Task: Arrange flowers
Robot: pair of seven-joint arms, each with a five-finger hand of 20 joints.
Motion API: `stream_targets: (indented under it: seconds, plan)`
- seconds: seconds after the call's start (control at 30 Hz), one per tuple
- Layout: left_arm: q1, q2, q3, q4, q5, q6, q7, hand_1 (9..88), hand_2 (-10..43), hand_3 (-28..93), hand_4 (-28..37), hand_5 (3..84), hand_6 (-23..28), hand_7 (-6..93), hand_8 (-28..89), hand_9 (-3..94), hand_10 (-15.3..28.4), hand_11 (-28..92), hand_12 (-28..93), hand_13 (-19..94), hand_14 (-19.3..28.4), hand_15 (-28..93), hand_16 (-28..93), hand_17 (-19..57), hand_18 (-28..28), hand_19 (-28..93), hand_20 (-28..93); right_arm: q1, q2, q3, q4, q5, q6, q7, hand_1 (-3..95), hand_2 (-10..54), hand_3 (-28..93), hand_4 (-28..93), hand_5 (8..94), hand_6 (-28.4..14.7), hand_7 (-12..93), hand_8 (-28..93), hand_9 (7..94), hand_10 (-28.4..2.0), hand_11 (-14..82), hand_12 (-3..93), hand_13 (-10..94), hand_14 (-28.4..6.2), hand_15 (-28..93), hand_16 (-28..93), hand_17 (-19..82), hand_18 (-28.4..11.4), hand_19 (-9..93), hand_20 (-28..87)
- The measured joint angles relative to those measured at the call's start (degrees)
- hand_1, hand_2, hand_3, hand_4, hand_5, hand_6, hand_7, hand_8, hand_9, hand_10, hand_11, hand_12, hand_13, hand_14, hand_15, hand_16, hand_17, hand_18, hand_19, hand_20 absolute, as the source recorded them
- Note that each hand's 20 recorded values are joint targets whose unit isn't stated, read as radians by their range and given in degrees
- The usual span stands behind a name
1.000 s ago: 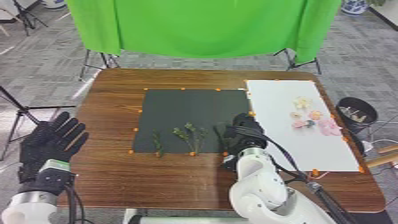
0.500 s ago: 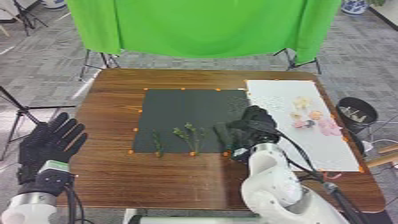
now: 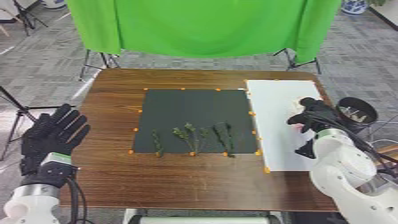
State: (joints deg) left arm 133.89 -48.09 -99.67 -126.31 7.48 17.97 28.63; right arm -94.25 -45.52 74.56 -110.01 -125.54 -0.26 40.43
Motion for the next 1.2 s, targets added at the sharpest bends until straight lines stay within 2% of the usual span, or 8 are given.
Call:
stream_targets:
  seconds: [0.1,0.33,0.4,0.53,0.77,0.83,1.0,1.2]
  plan:
    - [0.52,0.0,-0.21,-0.08,-0.01,0.0,0.16,30.8,15.2,72,-28.3,45.8,10.2,16.4,-9,40.2,16.6,27,14,30,16.9,48,-6,-6.0,16.6,41,10,1.74,0.53,-1.1,2.16,-0.77,-2.51,-0.59,35.0,-9.5,86,-27,39.0,-7.5,16,-11,38.7,-16.0,10.7,12.3,55,-14.9,51,18,32,-23.4,85,30]
    - [0.82,-0.03,-0.14,-0.08,-0.08,0.0,0.35,30.7,15.2,72,-28.3,45.9,10.3,16.5,-9,40.1,16.6,27,14,30,16.9,48,-6,-6.1,16.6,41,10,4.61,0.54,-0.74,1.97,-0.52,-17.08,-2.21,42.6,-9.5,85,-27,44.1,-7.4,17,-12,42.6,-15.3,11.1,12.0,56,-13.8,49,17,32,-23.3,83,32]
    - [0.91,-0.03,-0.15,-0.08,-0.09,0.01,0.39,30.7,15.1,72,-28.3,45.9,10.3,16.5,-9,40.1,16.5,27,14,30,16.9,48,-6,-6.1,16.6,41,10,4.93,0.55,-0.82,2.05,-0.29,-17.26,-2.25,44.4,-9.5,85,-28,45.2,-7.2,17,-12,44.6,-15.1,11.7,12.2,57,-13.1,48,18,33,-23.1,83,32]
    - [1.13,-0.1,-0.19,-0.08,-0.11,0.04,0.4,30.7,15.1,72,-28.3,45.9,10.3,16.4,-9,40.1,16.5,27,14,30,17.0,48,-6,-6.1,16.6,41,10,5.24,0.58,-1.33,2.63,-0.17,-15.75,-1.81,50.8,-9.5,79,-28,52.4,-4.8,19,-13,54.9,-13.5,13.5,13.6,62,-9.8,41,30,34,-22.4,83,33]
    - [1.17,-0.24,-0.11,-0.08,-0.11,0.04,0.35,30.7,15.2,72,-28.3,45.8,10.2,16.6,-9,40.1,16.6,27,14,30,16.9,48,-6,-6.1,16.6,41,10,5.26,0.46,-1.7,3.84,-0.18,-15.72,-0.71,54.0,-9.5,77,-28,57.4,-2.7,21,-13,60.2,-12.2,15.6,15.0,63,-8.5,37,33,34,-21.7,82,33]
    - [1.17,-0.27,-0.07,-0.08,-0.11,0.04,0.35,30.7,15.2,72,-28.3,45.8,10.2,16.6,-9,40.2,16.7,27,14,30,16.9,48,-6,-6.1,16.5,41,10,5.29,0.36,-1.7,4.14,-0.1,-17.02,-0.47,54.9,-9.5,75,-28,59.9,-2.1,24,-8,66.0,-12.0,16.2,19.1,64,-8.1,36,36,34,-21.3,82,34]
    - [1.15,-0.29,-0.03,-0.07,-0.11,0.04,0.36,30.6,15.2,72,-28.3,45.8,10.2,16.6,-9,40.2,16.5,27,14,30,17.0,49,-6,-6.1,16.5,41,10,5.29,0.31,-1.87,4.47,0.01,-15.96,-0.21,57.9,-7.4,70,-28,69.3,-0.1,33,1,81.3,-8.5,7.7,35.7,70,-7.3,35,38,36,-20.6,81,35]
    - [1.04,-0.36,0.24,-0.07,-0.11,0.04,0.33,30.6,15.2,72,-28.3,45.9,10.3,16.4,-9,40.1,16.5,27,14,30,16.9,49,-6,-6.1,16.6,41,10,4.47,0.4,-3.02,4.63,-0.99,-9.24,-0.26,58.5,-6.9,70,-28,71.9,0.1,35,3,84.5,-8.1,8.8,39.1,72,-7.4,36,40,36,-20.4,81,36]
